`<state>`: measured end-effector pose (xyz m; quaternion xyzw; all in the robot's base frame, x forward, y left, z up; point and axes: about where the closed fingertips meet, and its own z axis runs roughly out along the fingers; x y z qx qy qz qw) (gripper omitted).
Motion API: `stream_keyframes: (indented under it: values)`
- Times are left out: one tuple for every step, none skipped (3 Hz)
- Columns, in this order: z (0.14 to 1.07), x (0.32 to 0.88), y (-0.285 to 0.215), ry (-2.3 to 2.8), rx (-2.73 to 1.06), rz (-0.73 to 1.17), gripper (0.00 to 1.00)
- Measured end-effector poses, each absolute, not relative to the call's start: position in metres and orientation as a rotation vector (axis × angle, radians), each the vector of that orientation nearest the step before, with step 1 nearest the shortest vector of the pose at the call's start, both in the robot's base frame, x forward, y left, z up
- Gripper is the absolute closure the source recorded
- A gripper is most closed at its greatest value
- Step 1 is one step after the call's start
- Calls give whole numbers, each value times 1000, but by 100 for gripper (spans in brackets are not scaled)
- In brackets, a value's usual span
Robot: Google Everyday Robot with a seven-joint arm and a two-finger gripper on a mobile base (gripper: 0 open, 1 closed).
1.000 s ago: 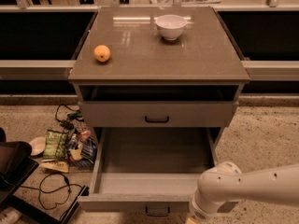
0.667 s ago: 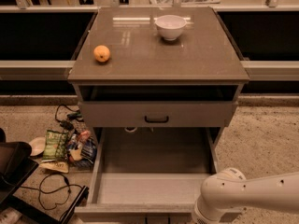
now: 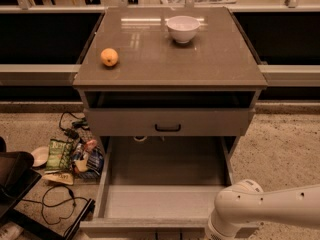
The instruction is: Open middle drawer
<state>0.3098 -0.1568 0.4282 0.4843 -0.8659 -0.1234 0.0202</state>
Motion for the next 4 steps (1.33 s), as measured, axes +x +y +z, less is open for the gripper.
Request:
stream_keyframes:
  values:
    - [428,310,-157,-2686,1502,-383,39]
    - [428,310,-157,-2686,1502,-383,16]
    - [429,310,-157,-2686,1502,-383,0]
    - [429,310,-157,-2686,1502,-383,0]
